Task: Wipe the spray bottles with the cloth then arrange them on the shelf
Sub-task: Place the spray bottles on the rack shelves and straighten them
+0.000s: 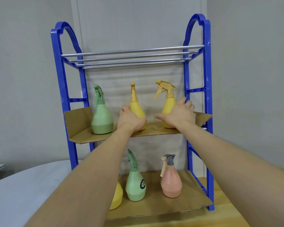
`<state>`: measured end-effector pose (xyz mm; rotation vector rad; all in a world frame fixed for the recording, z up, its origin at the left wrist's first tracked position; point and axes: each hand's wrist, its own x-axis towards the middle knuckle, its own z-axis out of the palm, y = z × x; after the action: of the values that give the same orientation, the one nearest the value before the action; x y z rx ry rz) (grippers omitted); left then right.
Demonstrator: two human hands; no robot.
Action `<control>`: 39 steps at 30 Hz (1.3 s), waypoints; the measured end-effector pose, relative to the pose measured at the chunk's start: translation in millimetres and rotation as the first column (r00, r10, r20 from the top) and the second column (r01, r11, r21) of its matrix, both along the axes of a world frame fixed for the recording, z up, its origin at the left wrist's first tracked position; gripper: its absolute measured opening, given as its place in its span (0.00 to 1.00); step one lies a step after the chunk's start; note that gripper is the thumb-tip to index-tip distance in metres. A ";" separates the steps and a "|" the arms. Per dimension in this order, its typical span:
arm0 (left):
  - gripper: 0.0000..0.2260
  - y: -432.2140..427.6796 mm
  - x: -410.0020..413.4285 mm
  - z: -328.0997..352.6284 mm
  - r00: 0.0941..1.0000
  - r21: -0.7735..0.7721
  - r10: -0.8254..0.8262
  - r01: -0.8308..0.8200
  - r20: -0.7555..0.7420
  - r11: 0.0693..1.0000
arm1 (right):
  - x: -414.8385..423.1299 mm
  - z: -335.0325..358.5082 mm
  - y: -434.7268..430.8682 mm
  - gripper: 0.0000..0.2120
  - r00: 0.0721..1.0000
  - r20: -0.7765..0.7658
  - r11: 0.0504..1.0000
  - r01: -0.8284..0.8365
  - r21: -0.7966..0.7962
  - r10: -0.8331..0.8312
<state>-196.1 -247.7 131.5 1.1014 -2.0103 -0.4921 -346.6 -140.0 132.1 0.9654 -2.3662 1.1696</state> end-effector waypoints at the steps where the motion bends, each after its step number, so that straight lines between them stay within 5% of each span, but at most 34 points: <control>1: 0.41 0.4 -0.2 0.1 1.000 0.002 -0.003 0.003 0.005 1.000 | -1.0 0.8 0.6 0.61 1.000 -0.015 1.000 0.016 -0.007 -0.017; 4: 0.41 -0.9 0.0 0.1 1.000 0.003 -0.003 0.002 0.016 1.000 | -6.9 7.3 -0.5 0.53 0.989 0.105 0.994 -0.108 -0.007 0.108; 6: 0.40 -1.4 -0.5 0.2 1.000 0.005 0.001 -0.001 0.023 1.000 | -8.3 8.7 0.4 0.57 0.975 0.163 0.989 -0.151 -0.006 0.149; 9: 0.40 -0.4 -2.3 -0.3 0.999 0.002 0.009 -0.009 0.031 1.000 | -8.8 4.5 0.0 0.64 0.998 0.051 0.999 -0.046 0.020 0.045; 14: 0.40 0.8 -2.1 -0.3 0.999 -0.008 0.016 -0.016 0.036 1.000 | -9.7 3.1 -4.6 0.46 0.989 0.104 0.991 -0.112 0.075 0.104; 23: 0.40 -3.0 -6.2 -1.8 0.999 -0.002 0.020 -0.020 0.048 1.000 | -15.1 11.3 -0.6 0.36 0.993 0.071 0.979 -0.109 0.175 0.098; 39: 0.42 -11.7 -9.8 -10.9 0.995 -0.042 0.011 -0.007 0.101 0.999 | -22.2 0.8 2.5 0.48 0.990 0.051 0.971 -0.141 0.192 0.134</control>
<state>-206.0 -259.4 120.6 1.1291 -2.0926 -0.3951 -368.8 -137.4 132.9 1.1988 -2.5156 1.0245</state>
